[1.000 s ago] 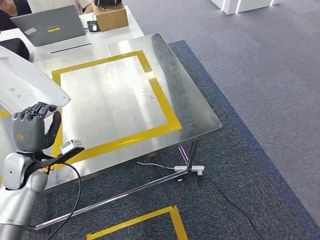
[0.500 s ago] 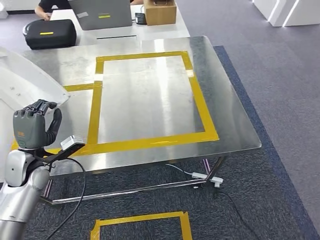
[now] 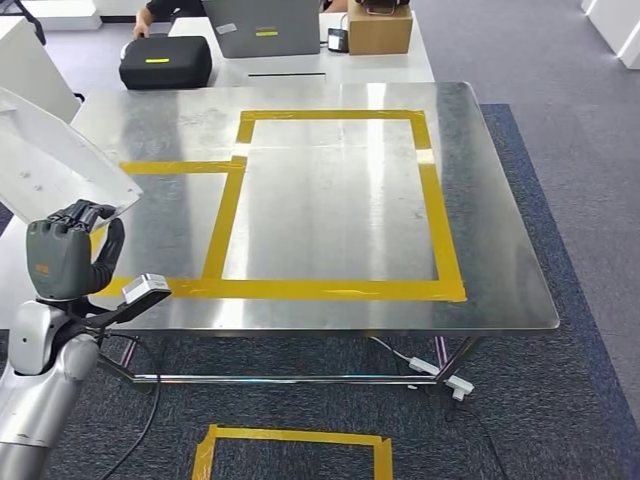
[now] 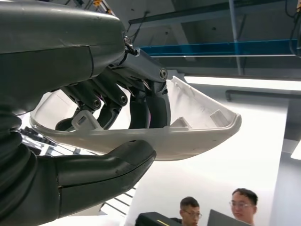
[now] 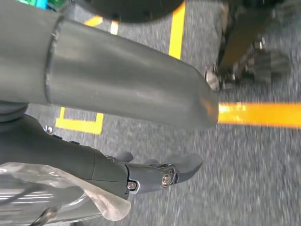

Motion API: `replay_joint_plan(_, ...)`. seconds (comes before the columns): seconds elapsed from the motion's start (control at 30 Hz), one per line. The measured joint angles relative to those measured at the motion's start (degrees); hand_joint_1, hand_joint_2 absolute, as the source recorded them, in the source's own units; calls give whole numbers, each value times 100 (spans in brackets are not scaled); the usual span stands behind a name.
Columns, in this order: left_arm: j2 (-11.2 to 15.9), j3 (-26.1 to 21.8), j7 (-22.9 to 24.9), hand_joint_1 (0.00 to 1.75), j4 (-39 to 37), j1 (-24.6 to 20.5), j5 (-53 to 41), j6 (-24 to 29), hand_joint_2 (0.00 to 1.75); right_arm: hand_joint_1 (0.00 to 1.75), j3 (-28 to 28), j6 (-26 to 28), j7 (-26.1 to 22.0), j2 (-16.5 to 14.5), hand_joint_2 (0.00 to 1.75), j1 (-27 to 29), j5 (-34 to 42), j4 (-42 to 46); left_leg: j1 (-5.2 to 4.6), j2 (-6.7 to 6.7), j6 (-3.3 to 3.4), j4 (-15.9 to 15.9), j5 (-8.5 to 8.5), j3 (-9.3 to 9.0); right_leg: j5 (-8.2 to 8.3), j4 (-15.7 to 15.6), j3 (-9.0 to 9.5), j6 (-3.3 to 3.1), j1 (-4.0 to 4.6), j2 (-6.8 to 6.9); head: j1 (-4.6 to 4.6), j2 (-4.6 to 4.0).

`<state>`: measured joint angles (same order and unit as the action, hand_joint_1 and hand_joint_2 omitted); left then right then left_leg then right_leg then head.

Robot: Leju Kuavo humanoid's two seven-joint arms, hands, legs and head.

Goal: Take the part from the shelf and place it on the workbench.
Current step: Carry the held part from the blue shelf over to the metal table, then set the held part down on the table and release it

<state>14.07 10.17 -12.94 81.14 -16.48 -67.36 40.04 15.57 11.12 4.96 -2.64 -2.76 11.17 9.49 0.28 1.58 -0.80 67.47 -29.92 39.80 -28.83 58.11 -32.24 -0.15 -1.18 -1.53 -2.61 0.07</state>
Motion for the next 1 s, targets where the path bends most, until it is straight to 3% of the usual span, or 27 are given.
replay_joint_plan(0.07,-2,20,9,175,-12,0,0,0,175,0,-1,10,0,5,0,11,21,-1,36,-66,-36,638,-222,298,-15,1,11,-14,5,84,-5,0)
replay_joint_plan(0.1,-1,30,10,175,-21,1,-1,0,175,0,-1,13,3,6,0,13,29,-2,50,-71,-46,712,-191,333,-22,1,17,-11,5,120,-5,0)
replay_joint_plan(0.13,2,40,11,175,-32,-3,-7,0,175,0,-1,14,6,6,0,13,34,-2,60,-74,-50,571,-61,261,-31,2,27,-4,4,146,-5,0)
replay_joint_plan(0.2,26,77,12,175,-63,-40,-34,0,175,0,-1,1,14,3,0,6,34,-2,67,-100,-34,-140,298,-108,-57,2,57,29,6,185,-4,0)
replay_joint_plan(0.27,58,144,17,175,-128,-124,-98,0,175,0,-1,-17,21,1,0,-9,21,-2,51,-129,-4,-728,445,-394,-82,15,52,79,31,207,2,0)
replay_joint_plan(0.3,72,186,20,175,-177,-174,-150,-1,175,0,-1,-23,25,2,0,-13,8,-2,45,-136,3,-836,431,-436,-87,17,38,78,46,213,8,0)
replay_joint_plan(0.4,118,335,-13,175,-404,-333,-351,-2,175,0,-1,-46,33,4,0,-19,-42,-2,37,-128,9,-884,430,-433,-72,-15,38,52,53,222,18,0)
replay_joint_plan(0.6,209,739,-332,175,-925,-728,-440,-2,175,0,3,-65,28,0,0,-26,-116,-2,12,-128,70,-883,420,-432,-34,-91,72,133,33,219,17,0)
replay_joint_plan(0.73,282,1122,-848,175,-1221,-993,-312,-2,175,0,17,-106,24,0,0,-30,-169,-1,7,-128,91,-878,424,-432,-23,-102,74,177,28,220,14,0)
replay_joint_plan(0.83,299,1456,-1183,175,-1400,-1172,-279,-2,175,0,27,-126,34,0,0,-41,-204,-1,6,-128,94,-877,426,-433,-20,-101,73,185,28,217,13,0)
replay_joint_plan(1.0,267,1922,-1265,175,-1843,-1527,-212,-19,175,0,30,-126,38,0,0,-48,-230,0,9,-129,100,-878,436,-435,-17,-97,68,190,34,216,12,0)
